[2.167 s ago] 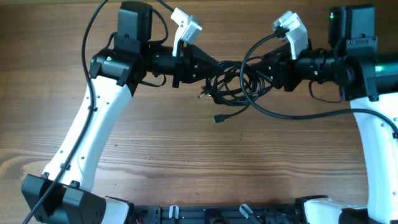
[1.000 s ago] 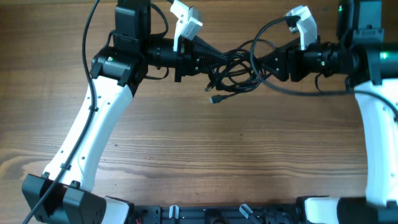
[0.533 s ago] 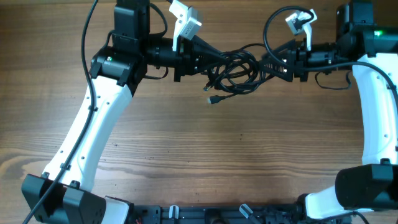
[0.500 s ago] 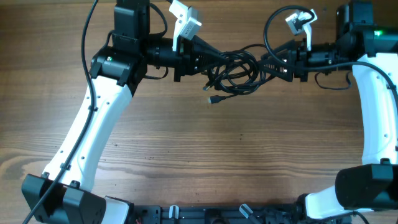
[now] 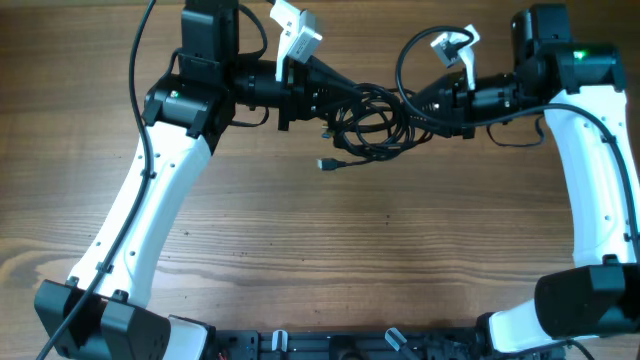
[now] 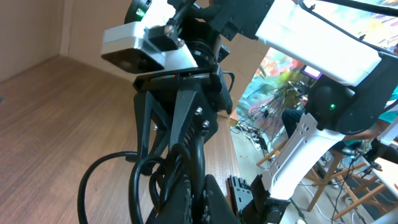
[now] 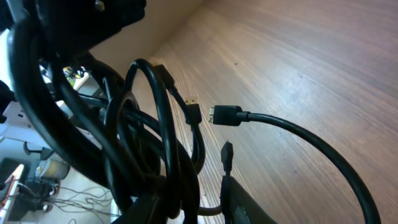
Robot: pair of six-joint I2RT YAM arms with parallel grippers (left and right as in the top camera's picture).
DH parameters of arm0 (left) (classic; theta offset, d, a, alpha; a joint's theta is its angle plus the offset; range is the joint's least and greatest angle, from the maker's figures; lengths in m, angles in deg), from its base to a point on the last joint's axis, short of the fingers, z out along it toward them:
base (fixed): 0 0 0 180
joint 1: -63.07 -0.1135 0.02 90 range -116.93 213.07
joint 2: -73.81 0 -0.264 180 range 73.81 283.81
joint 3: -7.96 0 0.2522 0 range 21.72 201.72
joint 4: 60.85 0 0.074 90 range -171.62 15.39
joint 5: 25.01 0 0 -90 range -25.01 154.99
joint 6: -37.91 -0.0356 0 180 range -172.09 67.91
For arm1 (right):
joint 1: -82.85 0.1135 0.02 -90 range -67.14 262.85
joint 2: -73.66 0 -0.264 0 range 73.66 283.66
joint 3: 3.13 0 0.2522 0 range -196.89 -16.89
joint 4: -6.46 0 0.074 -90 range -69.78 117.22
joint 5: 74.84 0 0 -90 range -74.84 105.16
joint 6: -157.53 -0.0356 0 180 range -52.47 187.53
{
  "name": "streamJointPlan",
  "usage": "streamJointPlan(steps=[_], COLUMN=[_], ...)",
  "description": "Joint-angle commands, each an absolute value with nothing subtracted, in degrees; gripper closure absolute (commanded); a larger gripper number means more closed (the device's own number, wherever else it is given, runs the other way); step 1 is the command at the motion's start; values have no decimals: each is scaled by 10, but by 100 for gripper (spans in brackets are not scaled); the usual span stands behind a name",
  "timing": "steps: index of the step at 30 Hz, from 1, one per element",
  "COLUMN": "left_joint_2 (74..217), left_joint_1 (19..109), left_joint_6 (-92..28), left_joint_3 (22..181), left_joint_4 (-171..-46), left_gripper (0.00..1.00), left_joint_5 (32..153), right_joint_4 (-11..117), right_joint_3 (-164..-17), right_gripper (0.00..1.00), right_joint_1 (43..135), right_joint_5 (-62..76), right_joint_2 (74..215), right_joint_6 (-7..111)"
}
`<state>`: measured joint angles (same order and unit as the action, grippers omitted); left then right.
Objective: Untangle cables
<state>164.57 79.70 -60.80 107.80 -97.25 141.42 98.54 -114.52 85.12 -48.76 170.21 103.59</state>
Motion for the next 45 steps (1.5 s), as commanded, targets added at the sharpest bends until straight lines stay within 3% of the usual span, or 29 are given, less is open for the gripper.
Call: streamJointPlan(steps=[1,7,11,15,27,31,38,45], left_joint_2=[1642,1642,1642,1642,1642,1642,1650,1659], left_joint_1=[796,796,796,795,793,789,791,798], left_joint_6=[-606,-606,-601,-591,-591,-586,-438,-422], left_joint_3=[1080,1080,1080,1080,1080,1080,1080,1080], left_joint_4=[-967,-967,-967,-967,-971,-1047,-1182,-1216], left_gripper=[96,96,96,96,96,96,96,96], left_joint_5=[1427,1427,1428,1428,1418,1300,979,932], right_joint_4=[969,926,872,838,839,851,893,936], right_joint_3=[-1139,-1139,-1139,-1139,-1139,-1139,-1139,-1139], right_gripper=[70,72,87,95,96,96,96,96], right_joint_1=[881,924,922,899,761,705,687,721], right_joint_5=[-434,-337,-204,-127,-67,-27,97,-64], right_joint_2=[1713,1717,1717,1717,1717,1717,1717,1717], right_joint_6=[969,836,668,576,530,500,457,582])
